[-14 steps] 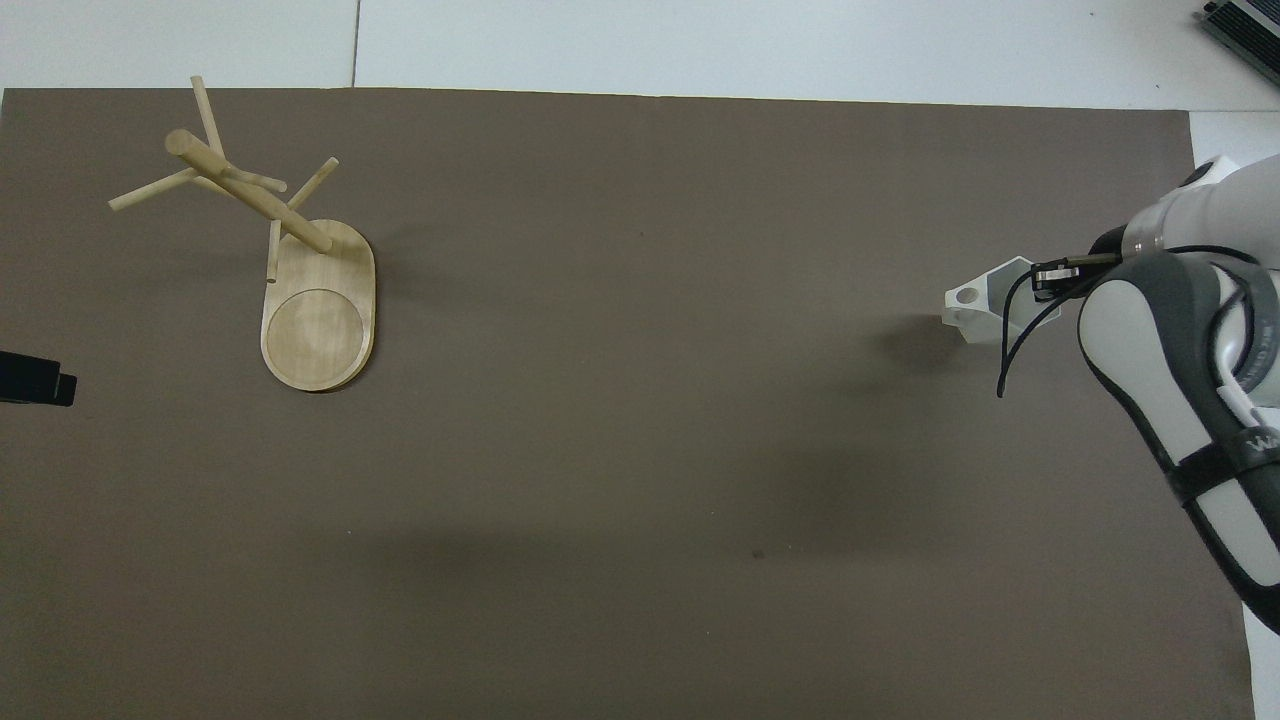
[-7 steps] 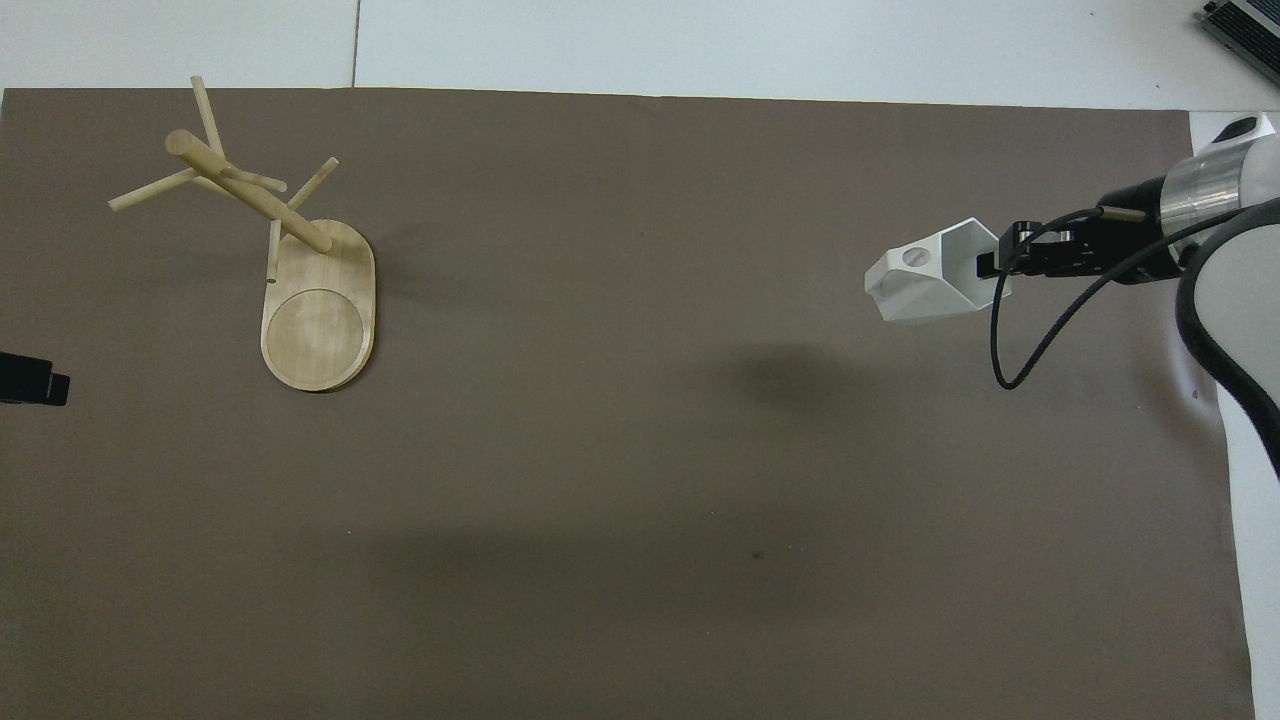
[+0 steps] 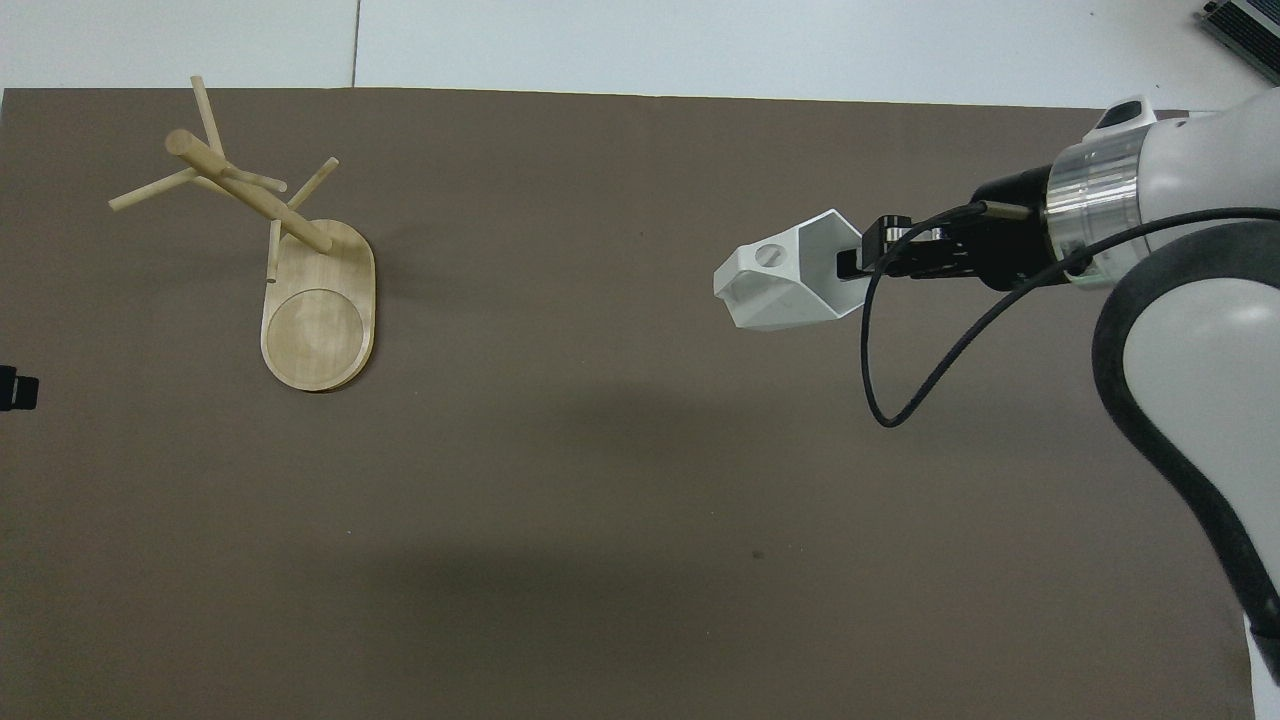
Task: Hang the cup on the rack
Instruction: 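Lift the cup with the right gripper while the left gripper approaches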
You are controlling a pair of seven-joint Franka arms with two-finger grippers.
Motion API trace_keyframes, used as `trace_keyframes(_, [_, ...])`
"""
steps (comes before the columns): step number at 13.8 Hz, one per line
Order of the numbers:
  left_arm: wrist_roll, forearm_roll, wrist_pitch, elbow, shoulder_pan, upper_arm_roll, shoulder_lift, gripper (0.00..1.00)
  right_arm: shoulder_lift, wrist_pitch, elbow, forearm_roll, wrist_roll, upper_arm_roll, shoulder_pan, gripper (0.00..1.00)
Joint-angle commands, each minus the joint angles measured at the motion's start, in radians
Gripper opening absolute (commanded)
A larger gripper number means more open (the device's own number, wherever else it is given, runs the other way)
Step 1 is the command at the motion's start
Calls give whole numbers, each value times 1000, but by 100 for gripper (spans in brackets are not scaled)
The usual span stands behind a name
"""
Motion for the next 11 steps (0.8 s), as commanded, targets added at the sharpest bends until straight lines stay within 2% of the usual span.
trace_keyframes(1, [48,-49,50,-55,-16,1,-23,100,-9,-10,12,117,39,44,-16,0])
trace_keyframes(5, [210,-167,105,-111,-26,0,-24,100,-9,-6,20,280,115,85,-16,0])
trace_keyframes(9, [406,-242,203,-185,-89,0,-22,100,-10,3,20,304,119,156,-16,0])
trace_keyframes(11, [555,-292,303,-239,-128,0,-23,100,-9,63,18,302,212,200,-14,0])
